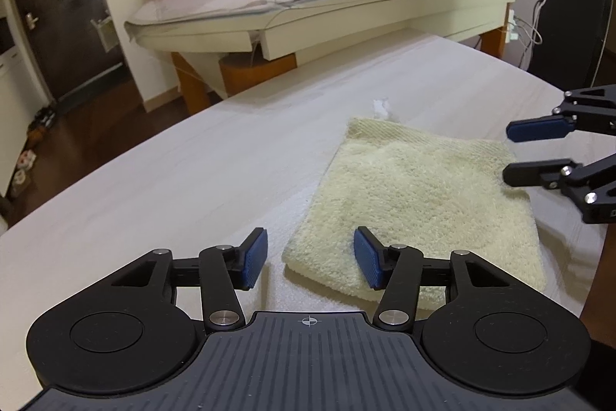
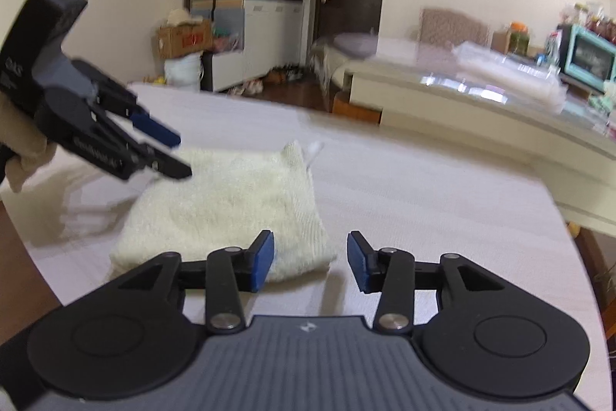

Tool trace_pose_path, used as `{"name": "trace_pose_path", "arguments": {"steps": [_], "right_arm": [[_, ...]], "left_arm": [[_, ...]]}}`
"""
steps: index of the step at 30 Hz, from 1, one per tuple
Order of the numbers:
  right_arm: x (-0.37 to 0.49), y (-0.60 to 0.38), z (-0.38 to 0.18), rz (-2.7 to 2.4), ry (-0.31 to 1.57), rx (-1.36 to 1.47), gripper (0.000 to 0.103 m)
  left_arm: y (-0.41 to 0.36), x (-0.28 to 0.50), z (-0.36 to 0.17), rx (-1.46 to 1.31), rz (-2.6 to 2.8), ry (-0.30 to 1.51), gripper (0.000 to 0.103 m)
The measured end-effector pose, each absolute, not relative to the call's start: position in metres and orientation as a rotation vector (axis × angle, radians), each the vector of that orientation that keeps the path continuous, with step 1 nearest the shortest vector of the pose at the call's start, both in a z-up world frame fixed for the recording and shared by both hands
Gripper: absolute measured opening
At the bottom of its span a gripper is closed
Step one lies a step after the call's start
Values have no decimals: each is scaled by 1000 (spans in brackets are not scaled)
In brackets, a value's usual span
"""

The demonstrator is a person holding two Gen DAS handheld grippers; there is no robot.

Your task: Fold towel

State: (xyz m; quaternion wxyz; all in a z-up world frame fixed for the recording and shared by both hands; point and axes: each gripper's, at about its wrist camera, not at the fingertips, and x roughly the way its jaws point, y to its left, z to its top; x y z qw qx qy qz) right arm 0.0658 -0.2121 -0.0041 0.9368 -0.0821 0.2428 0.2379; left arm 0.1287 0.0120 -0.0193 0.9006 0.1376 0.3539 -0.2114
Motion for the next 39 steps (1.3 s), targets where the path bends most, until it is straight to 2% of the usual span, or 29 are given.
{"name": "trace_pose_path", "arguments": {"steps": [8,14,26,29,39], "right_arm": [[53,-201,7,590,496,-186,36],[55,-186,-8,632,554,-230,35],[45,-165,-15,722,536,-214,34],[49,-172,-8,714,519,-195,33],[95,-178,-1,711,520,-226,33]], "left_arm": [[7,102,-6,215,-491,692,50],[-7,112,-24,223,-526,726,52],[5,124,-28,241,-566,715,51],[12,115,-19,214,-559,696,46],[-7,71,-17,246,-661,683,47]]}}
